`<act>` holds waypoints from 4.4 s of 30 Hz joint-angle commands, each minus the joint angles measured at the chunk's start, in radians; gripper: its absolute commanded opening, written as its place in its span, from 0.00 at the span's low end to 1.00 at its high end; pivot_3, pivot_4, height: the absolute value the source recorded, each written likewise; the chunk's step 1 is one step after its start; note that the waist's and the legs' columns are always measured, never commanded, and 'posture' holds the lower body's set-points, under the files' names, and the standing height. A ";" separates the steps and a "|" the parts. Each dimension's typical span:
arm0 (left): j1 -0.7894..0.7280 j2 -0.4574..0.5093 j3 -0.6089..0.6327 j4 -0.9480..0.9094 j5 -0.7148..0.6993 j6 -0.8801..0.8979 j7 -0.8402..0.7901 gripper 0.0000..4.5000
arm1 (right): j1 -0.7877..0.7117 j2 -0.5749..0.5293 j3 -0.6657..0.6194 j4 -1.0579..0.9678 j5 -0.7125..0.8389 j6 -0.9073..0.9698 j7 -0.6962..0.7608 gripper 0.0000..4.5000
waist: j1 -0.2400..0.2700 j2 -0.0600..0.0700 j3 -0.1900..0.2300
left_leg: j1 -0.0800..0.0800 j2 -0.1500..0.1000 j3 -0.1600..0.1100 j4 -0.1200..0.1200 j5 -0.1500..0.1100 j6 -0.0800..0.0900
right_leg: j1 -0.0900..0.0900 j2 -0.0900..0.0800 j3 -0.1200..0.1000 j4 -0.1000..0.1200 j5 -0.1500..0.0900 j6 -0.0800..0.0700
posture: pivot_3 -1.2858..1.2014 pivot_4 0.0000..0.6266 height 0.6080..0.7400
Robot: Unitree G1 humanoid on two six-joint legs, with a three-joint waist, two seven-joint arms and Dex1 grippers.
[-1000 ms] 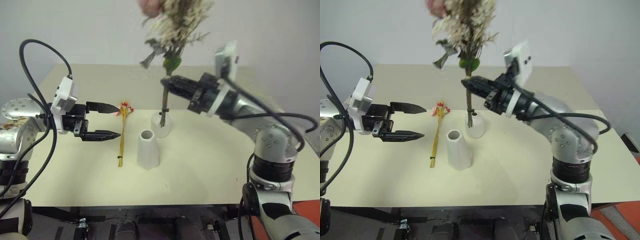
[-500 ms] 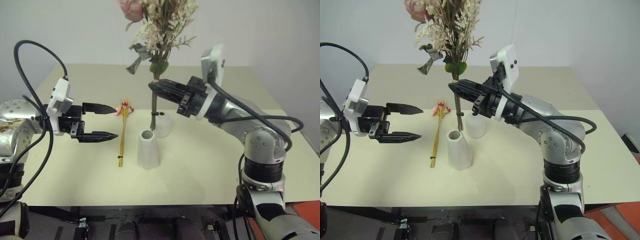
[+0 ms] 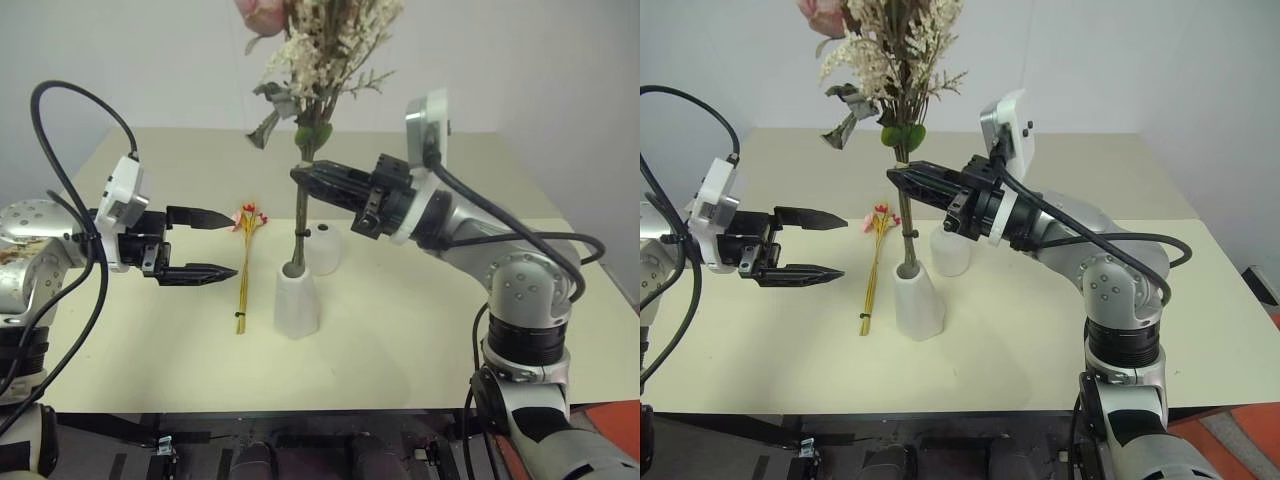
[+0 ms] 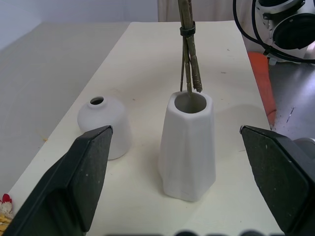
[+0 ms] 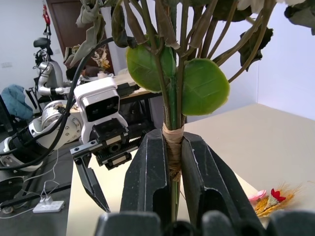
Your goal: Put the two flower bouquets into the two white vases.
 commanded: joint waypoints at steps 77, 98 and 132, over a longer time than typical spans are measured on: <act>0.006 0.031 0.045 -0.030 -0.007 0.012 0.011 1.00 | 0.226 0.025 0.178 -0.012 -0.270 -0.251 0.126 0.63 | 0.001 0.000 0.000 | 0.000 0.000 0.000 0.000 0.000 0.000 | 0.000 0.000 0.000 0.000 -0.002 0.003 | 0.52 0.24 1.00; -0.056 0.067 -0.158 0.013 0.266 0.234 0.287 1.00 | 0.329 -0.377 -0.010 -0.034 -0.212 -0.196 0.377 0.99 | 0.025 0.000 0.000 | 0.001 0.000 0.000 0.000 0.000 0.000 | 0.001 0.000 0.000 0.000 -0.004 0.006 | 0.52 0.24 1.00; -0.600 -0.508 -0.347 0.957 0.619 0.299 0.774 0.27 | 0.438 -0.668 -0.175 0.042 -0.257 -0.284 0.564 1.00 | 0.027 -0.001 0.000 | 0.000 -0.004 -0.001 0.002 0.000 0.000 | 0.001 -0.002 0.001 0.000 -0.003 0.005 | 0.52 0.24 1.00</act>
